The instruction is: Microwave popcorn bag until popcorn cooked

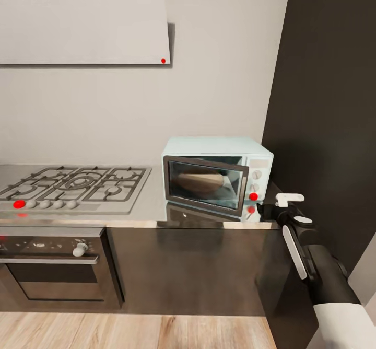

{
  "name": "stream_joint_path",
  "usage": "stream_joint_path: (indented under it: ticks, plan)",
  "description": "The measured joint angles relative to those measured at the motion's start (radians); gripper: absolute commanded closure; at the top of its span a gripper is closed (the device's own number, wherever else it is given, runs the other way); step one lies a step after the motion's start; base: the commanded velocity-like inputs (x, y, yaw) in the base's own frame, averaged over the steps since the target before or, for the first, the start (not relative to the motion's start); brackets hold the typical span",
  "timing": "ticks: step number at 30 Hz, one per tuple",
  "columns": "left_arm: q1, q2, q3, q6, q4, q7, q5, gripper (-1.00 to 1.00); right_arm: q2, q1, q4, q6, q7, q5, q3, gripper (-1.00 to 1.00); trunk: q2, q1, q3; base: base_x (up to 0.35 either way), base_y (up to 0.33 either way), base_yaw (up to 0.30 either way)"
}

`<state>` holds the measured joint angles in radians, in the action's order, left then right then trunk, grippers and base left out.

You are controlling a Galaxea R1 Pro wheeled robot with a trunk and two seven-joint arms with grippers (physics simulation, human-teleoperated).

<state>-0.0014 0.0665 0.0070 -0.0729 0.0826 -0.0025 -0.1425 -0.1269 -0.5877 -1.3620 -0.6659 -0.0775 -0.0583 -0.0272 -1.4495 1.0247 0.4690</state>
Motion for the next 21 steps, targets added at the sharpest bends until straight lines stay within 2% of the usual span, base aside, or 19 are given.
stream_joint_path:
  ticks: [9, 13, 17, 21]
  plan:
    - [0.000, 0.000, 0.001, 0.000, 0.000, 0.000, 0.000, -1.00, 0.003, 0.001, 0.000, 0.000, 0.004, -0.007, 0.002, -1.00, 0.000, 0.000, 0.000, 0.266, 0.000, 0.000]
    - [0.000, -0.001, 0.001, 0.000, 0.000, 0.000, 0.000, -1.00, 0.003, 0.001, -0.001, -0.001, 0.014, -0.013, 0.004, -1.00, 0.000, 0.000, 0.000, 0.059, 0.000, 0.000]
    - [0.000, -0.001, 0.001, 0.000, 0.000, 0.000, 0.000, -1.00, 0.002, 0.001, 0.002, -0.001, 0.105, -0.015, 0.006, -1.00, 0.000, 0.000, 0.000, 0.006, 0.000, 0.000]
    - [0.000, -0.001, 0.001, 0.000, 0.000, 0.001, 0.000, -1.00, -0.004, 0.001, 0.003, -0.002, 0.186, 0.016, -0.008, -1.00, 0.000, 0.000, 0.000, 0.000, 0.000, 0.000]
